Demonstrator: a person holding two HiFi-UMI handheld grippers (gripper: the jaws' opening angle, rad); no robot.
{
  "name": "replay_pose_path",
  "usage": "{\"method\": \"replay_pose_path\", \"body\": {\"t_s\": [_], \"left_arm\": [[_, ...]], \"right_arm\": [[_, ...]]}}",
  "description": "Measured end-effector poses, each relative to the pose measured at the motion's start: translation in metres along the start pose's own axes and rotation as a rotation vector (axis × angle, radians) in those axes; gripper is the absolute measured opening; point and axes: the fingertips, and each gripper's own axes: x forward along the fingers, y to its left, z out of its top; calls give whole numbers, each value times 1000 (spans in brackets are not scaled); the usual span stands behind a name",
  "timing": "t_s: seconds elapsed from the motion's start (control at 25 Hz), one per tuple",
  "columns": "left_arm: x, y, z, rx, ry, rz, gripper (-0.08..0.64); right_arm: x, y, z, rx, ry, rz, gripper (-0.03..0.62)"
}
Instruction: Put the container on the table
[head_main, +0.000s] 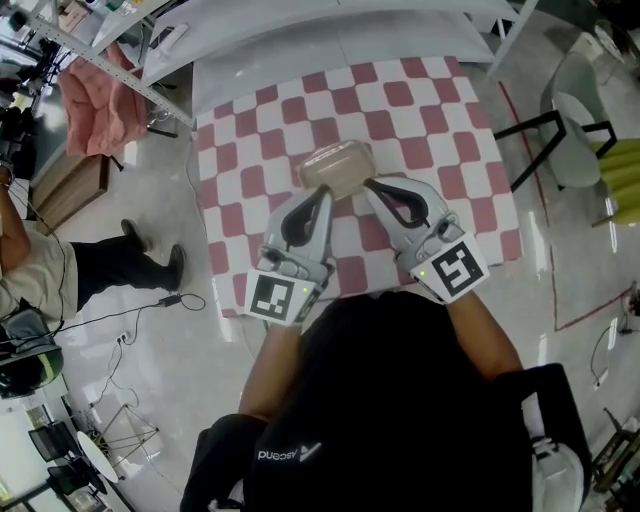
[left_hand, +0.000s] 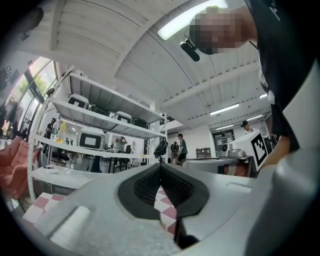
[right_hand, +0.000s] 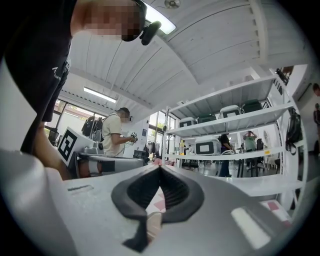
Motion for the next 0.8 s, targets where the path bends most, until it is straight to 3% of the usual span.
{"method": "replay_pose_path", "body": {"t_s": [0.8], "left_arm": [[-4,-9,7,-2,-7,-22,11]], "right_arm": [[-9,4,6,-16,-3,-12,2]]}}
